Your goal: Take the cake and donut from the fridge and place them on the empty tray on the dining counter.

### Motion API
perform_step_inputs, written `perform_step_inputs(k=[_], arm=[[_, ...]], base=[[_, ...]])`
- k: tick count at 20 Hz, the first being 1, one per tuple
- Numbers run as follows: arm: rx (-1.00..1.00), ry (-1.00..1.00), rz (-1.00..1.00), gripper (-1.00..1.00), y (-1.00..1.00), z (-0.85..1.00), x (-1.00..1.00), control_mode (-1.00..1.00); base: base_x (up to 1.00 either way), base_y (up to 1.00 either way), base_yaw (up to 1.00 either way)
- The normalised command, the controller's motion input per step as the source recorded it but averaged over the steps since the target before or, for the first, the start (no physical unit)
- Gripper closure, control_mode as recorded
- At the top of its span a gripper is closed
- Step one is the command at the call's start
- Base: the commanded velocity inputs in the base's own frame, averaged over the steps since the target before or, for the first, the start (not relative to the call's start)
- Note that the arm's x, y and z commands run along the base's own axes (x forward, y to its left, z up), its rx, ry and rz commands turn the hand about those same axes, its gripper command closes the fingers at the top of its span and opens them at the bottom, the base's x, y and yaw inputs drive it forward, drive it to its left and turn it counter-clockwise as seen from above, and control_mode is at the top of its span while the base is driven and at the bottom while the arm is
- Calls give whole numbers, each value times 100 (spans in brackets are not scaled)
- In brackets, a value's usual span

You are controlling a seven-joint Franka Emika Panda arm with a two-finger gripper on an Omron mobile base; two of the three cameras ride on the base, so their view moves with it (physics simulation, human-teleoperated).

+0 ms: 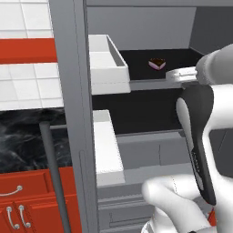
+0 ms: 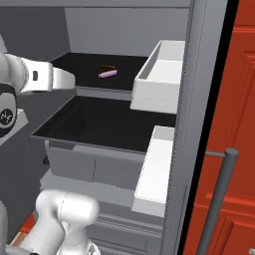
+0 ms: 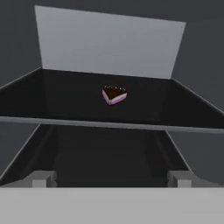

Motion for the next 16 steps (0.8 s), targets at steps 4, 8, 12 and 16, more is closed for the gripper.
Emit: perform_step_inputs(k=[4, 8, 12, 16], arm=[[0, 3, 0, -100, 0, -23, 55, -100], [0, 0, 0, -100, 0, -24, 58, -100], [-1, 0, -1, -100, 0, -23, 51, -100], [0, 0, -4, -100, -6, -18, 54, -100]], base=[[0, 0, 0], [0, 0, 0], [0, 0, 0], [0, 0, 0]])
